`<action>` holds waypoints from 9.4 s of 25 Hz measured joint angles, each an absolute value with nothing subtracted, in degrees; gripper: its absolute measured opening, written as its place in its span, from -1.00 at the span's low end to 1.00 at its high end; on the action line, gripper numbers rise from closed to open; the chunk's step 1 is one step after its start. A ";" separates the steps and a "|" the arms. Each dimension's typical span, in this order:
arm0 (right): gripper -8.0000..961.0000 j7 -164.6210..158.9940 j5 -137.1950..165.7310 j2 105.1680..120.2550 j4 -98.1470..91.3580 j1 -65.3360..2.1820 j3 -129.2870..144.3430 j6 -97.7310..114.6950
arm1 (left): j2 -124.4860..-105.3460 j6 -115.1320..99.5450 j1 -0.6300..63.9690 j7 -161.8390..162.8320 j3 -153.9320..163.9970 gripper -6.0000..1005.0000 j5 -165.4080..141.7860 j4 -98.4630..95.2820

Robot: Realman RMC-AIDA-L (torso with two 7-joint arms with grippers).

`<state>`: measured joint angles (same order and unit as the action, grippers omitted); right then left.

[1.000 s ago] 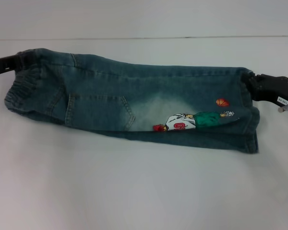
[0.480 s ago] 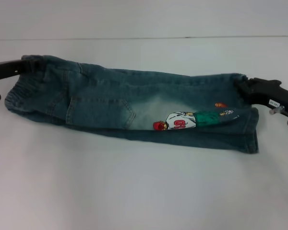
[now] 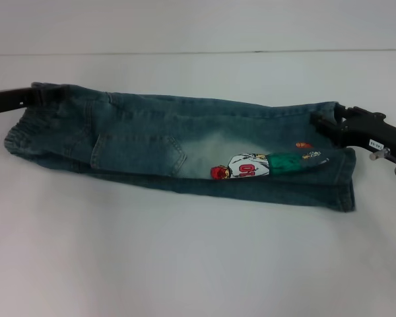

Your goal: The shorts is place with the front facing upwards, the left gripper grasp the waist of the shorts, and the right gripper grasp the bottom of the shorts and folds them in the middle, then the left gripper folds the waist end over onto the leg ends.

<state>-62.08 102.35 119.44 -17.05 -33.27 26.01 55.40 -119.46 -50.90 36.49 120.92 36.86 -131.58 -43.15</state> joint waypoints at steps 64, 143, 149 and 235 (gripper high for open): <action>0.75 -71.75 118.39 113.55 -28.83 -30.83 36.30 101.03 | -115.70 -64.75 33.18 128.25 26.61 0.64 -144.22 -43.50; -0.98 -27.82 83.33 121.34 9.55 -45.04 28.12 54.99 | -117.51 -96.70 43.91 130.75 31.06 -0.85 -115.93 -56.42; -0.98 -27.72 87.53 121.52 12.70 -48.81 28.08 52.47 | -118.12 -96.93 44.40 131.11 33.47 -0.85 -113.73 -56.69; -0.24 -74.30 109.86 116.28 -33.65 -25.27 36.10 95.22 | -123.23 -82.58 22.14 87.73 49.51 0.70 -102.02 -44.20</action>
